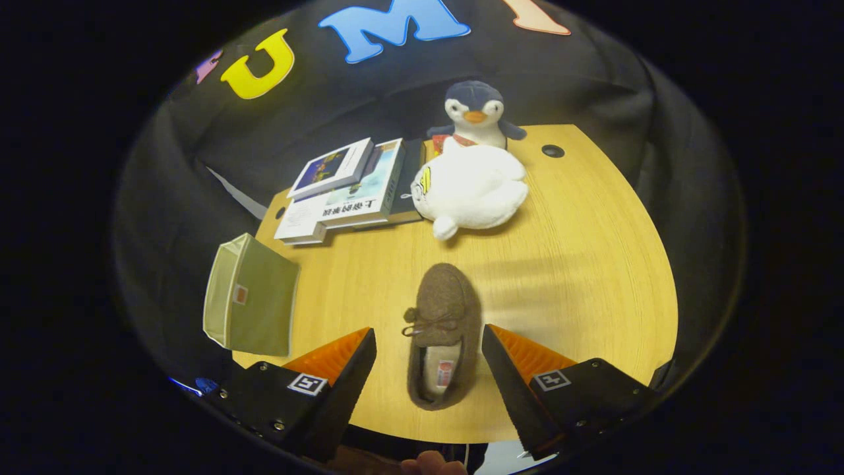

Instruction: Open the storage box then place both shoes into the box .Put the left shoe in first, then the right shoe, with the right side of both shoes facing outward in a uniform manner.

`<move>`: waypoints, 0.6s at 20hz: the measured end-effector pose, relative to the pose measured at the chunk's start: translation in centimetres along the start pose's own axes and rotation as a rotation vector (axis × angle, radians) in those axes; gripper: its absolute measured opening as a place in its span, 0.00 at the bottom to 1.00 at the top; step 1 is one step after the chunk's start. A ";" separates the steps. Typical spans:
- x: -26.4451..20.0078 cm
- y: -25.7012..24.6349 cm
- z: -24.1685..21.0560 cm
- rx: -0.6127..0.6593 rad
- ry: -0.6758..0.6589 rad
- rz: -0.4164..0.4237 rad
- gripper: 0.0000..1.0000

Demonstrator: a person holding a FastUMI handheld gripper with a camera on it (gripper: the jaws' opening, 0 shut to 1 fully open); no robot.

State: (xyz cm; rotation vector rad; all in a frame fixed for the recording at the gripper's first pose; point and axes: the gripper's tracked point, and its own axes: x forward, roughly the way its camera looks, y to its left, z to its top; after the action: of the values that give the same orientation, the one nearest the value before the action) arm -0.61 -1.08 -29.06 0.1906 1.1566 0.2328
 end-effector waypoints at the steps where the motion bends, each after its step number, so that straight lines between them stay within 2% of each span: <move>1: 0.6 -0.6 -0.9 -0.010 0.026 -0.013 0.98; 6: 3.7 -2.6 -4.6 -0.040 0.138 -0.051 0.97; 9: 5.5 -4.3 -5.3 -0.083 0.164 -0.112 0.97; 12: 7.5 -4.8 -5.1 -0.066 0.175 -0.124 0.95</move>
State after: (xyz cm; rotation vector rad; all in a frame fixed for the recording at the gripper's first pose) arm -2.07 -3.44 -38.93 0.0404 1.3276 0.1797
